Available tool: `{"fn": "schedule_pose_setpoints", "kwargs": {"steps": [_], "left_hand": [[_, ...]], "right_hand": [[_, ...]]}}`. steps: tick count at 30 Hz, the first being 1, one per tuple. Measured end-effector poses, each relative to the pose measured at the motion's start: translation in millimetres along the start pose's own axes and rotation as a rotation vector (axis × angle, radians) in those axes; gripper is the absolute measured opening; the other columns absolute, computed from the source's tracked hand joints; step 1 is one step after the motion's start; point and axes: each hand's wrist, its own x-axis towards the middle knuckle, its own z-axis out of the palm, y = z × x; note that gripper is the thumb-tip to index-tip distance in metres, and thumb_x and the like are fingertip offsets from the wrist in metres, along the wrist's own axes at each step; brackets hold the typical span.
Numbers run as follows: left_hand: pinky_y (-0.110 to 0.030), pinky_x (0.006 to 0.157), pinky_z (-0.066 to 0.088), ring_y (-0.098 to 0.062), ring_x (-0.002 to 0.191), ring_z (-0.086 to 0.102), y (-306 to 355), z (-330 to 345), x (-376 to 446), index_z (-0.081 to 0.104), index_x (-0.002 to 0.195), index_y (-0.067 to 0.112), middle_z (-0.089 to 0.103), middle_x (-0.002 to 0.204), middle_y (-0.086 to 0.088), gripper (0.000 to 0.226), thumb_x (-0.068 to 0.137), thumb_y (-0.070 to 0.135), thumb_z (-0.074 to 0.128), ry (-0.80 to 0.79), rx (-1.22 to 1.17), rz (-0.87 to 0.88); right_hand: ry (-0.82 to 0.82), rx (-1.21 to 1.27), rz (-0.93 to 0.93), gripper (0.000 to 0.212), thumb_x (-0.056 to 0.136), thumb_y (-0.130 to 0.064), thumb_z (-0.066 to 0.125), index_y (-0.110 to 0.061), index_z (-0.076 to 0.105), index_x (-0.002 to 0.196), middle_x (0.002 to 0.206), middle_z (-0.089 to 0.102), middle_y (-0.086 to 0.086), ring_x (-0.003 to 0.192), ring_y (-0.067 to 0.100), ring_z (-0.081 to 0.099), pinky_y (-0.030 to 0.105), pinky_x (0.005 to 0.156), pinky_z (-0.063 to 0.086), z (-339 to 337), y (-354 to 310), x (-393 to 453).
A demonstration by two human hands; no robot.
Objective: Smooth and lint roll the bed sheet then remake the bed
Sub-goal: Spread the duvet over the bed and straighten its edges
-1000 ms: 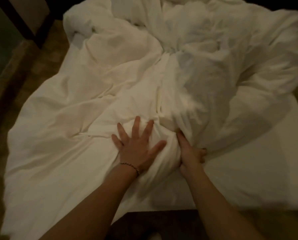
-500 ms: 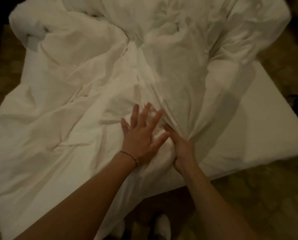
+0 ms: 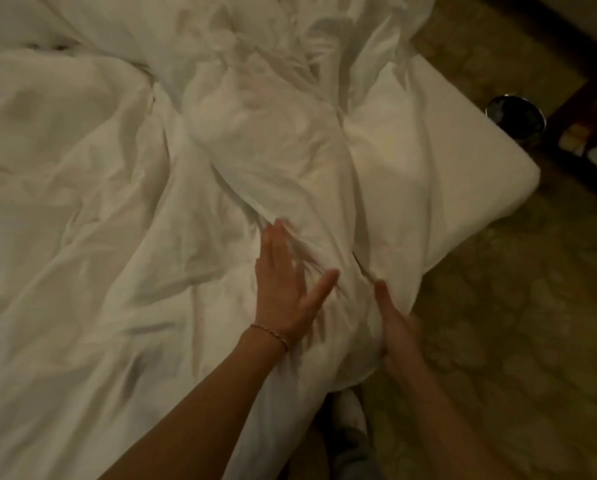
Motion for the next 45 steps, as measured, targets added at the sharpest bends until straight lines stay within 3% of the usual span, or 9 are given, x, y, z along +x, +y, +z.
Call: {"fn": "schedule_pose_setpoints", "kwargs": {"steps": [5, 8, 14, 17, 22, 27, 30, 38, 45], "left_hand": [[-0.068, 0.118, 0.006, -0.030, 0.150, -0.026, 15, 32, 5, -0.015, 0.147, 0.060, -0.025, 0.163, -0.009, 0.090, 0.079, 0.086, 0.037, -0.258, 0.378, 0.052], [-0.068, 0.118, 0.004, -0.027, 0.151, -0.024, 9, 38, 11, -0.009, 0.148, 0.062, -0.023, 0.163, -0.006, 0.085, 0.081, 0.084, 0.039, -0.270, 0.440, 0.020], [-0.059, 0.121, 0.016, -0.033, 0.153, -0.001, 29, 49, 15, 0.005, 0.153, 0.054, -0.002, 0.165, -0.014, 0.092, 0.080, 0.079, 0.055, -0.159, 0.283, -0.125], [-0.055, 0.123, -0.001, -0.037, 0.151, -0.016, 52, 82, 13, -0.012, 0.154, 0.045, -0.012, 0.163, -0.025, 0.102, 0.081, 0.082, 0.048, -0.103, 0.291, -0.151], [-0.064, 0.117, -0.012, -0.037, 0.144, -0.036, 78, 166, -12, -0.022, 0.150, 0.049, -0.032, 0.159, -0.019, 0.101, 0.077, 0.088, 0.037, -0.214, 0.385, -0.111], [-0.067, 0.110, -0.021, -0.038, 0.135, -0.048, 81, 206, -13, -0.019, 0.146, 0.060, -0.025, 0.164, 0.009, 0.090, 0.077, 0.089, 0.031, -0.377, 0.404, -0.014], [-0.068, 0.108, -0.024, -0.044, 0.136, -0.046, 88, 221, 1, -0.023, 0.142, 0.064, -0.020, 0.165, 0.008, 0.091, 0.070, 0.095, 0.024, -0.365, 0.409, -0.053], [-0.041, 0.093, -0.045, -0.047, 0.141, -0.036, 153, 278, 18, -0.016, 0.150, 0.054, -0.022, 0.165, 0.003, 0.096, 0.072, 0.093, 0.025, -0.299, 0.386, -0.039], [-0.052, 0.098, -0.037, -0.054, 0.137, -0.037, 171, 329, 38, -0.024, 0.149, 0.049, -0.027, 0.164, -0.006, 0.097, 0.080, 0.087, 0.032, -0.271, 0.443, -0.171]], "right_hand": [[-0.121, 0.115, -0.004, 0.102, 0.046, -0.080, 0.076, -0.021, 0.057, 0.128, 0.117, 0.067, 0.001, 0.098, 0.023, 0.066, 0.041, 0.084, 0.056, 3, 0, 19], [-0.185, 0.077, -0.008, 0.081, 0.053, -0.073, 0.076, -0.021, 0.064, 0.113, 0.104, 0.071, 0.003, 0.093, 0.023, 0.068, 0.043, 0.082, 0.058, 2, -7, 25], [-0.070, 0.064, -0.076, 0.098, 0.064, -0.070, 0.071, -0.016, 0.047, 0.141, 0.123, 0.053, -0.003, 0.109, 0.016, 0.050, 0.036, 0.096, 0.044, -76, -22, 32], [0.048, 0.072, -0.051, 0.126, 0.035, -0.089, 0.073, -0.018, 0.053, 0.137, 0.134, 0.058, 0.005, 0.112, 0.023, 0.059, 0.047, 0.099, 0.048, -149, -26, 55], [0.164, -0.076, -0.045, 0.127, 0.051, -0.087, 0.062, -0.013, 0.033, 0.150, 0.152, 0.039, 0.011, 0.132, 0.032, 0.045, 0.044, 0.108, 0.040, -162, -29, 82], [0.048, -0.052, -0.016, 0.115, 0.049, -0.083, 0.064, -0.013, 0.049, 0.139, 0.137, 0.054, 0.011, 0.120, 0.030, 0.054, 0.037, 0.094, 0.047, -163, -20, 93], [0.009, -0.064, -0.038, 0.123, 0.036, -0.093, 0.063, -0.013, 0.056, 0.129, 0.123, 0.061, 0.003, 0.105, 0.024, 0.059, 0.038, 0.092, 0.050, -167, -22, 102], [0.201, -0.056, -0.201, 0.088, 0.065, -0.063, 0.076, -0.001, 0.059, 0.126, 0.126, 0.062, 0.013, 0.103, 0.019, 0.056, 0.029, 0.086, 0.045, -249, -80, 137], [0.086, -0.025, -0.079, 0.090, 0.051, -0.077, 0.069, -0.012, 0.062, 0.113, 0.109, 0.066, 0.005, 0.096, 0.023, 0.063, 0.034, 0.084, 0.052, -260, -63, 158]]}}
